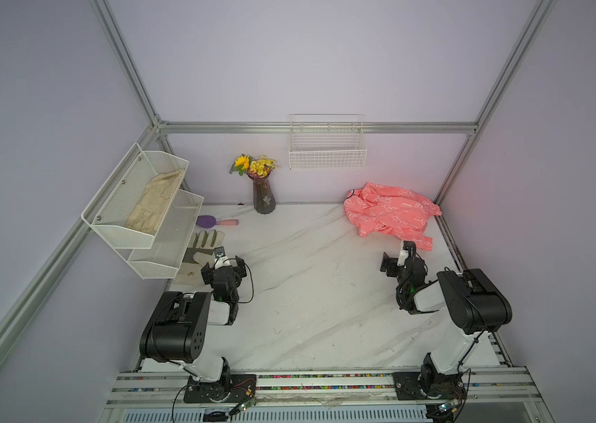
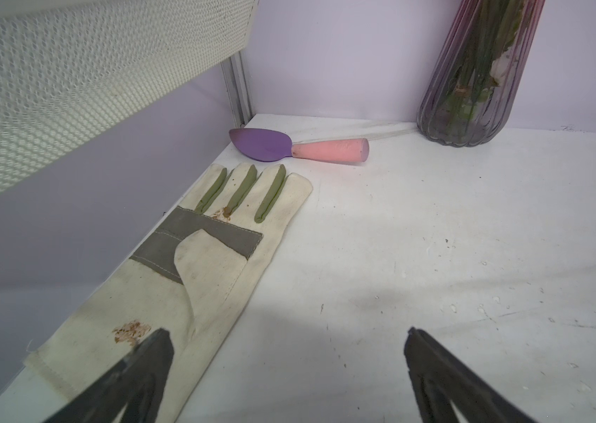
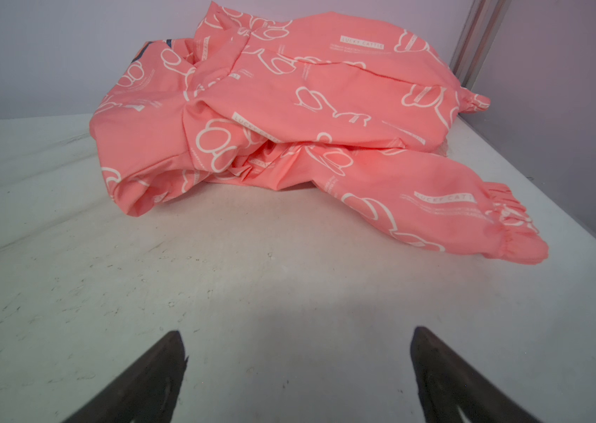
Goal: Unzip the jacket
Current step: Move the jacket to the center of the board.
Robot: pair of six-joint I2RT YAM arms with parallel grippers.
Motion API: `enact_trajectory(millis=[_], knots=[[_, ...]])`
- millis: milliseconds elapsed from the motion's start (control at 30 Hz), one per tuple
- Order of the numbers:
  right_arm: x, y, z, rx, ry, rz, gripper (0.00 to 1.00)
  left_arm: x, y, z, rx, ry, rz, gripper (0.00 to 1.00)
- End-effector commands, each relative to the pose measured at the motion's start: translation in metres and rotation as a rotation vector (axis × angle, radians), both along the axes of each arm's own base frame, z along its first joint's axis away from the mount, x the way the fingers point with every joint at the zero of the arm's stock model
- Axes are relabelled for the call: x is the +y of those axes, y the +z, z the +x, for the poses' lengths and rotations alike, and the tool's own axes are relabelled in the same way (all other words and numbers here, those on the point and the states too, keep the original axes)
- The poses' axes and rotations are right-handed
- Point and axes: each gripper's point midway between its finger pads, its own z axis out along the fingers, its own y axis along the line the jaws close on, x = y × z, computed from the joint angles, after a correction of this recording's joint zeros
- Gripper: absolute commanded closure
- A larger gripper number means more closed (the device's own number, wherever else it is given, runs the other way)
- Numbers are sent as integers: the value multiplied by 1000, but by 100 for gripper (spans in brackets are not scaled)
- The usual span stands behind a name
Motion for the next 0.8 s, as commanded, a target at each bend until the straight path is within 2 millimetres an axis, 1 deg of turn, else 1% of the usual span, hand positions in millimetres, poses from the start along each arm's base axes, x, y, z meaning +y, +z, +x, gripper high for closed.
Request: enact_trajectory(millis=[0, 367, 400, 433, 467, 500, 533, 567, 600, 633, 667, 700, 767], knots=[[-3, 6, 4, -23, -5, 23, 3, -4, 13, 8, -44, -19, 9, 0], [-4, 5, 4, -20, -4, 33, 3, -3, 13, 7, -43, -16, 9, 0], [-5, 8, 4, -31, -9, 22, 3, -4, 14, 7, -46, -18, 10, 0], [-12, 20, 2, -66, -65, 9, 3, -6, 19, 6, -61, -12, 33, 0], [-20, 36, -3, -88, -139, -13, 3, -12, 25, 1, -69, -5, 55, 0], [-26, 45, -8, -79, -185, -13, 3, -15, 27, -5, -81, -4, 54, 0], [-30, 60, -11, -78, -220, 13, 3, -19, 33, -11, -117, -10, 82, 0], [-36, 74, -11, -81, -281, 89, 3, -20, 48, -14, -158, 41, 153, 0], [-43, 80, -13, -66, -361, 169, 3, -25, 55, -16, -145, 96, 209, 0], [-52, 84, -16, -54, -448, 255, 3, -37, 66, -14, -134, 102, 275, 0], [-50, 88, -9, -31, -413, 302, 3, -55, 75, -12, -133, 58, 326, 0], [-40, 90, 0, -6, -324, 340, 3, -69, 85, -11, -141, 30, 362, 0], [-19, 90, 21, 23, -174, 411, 3, -88, 101, -12, -159, 7, 363, 0]])
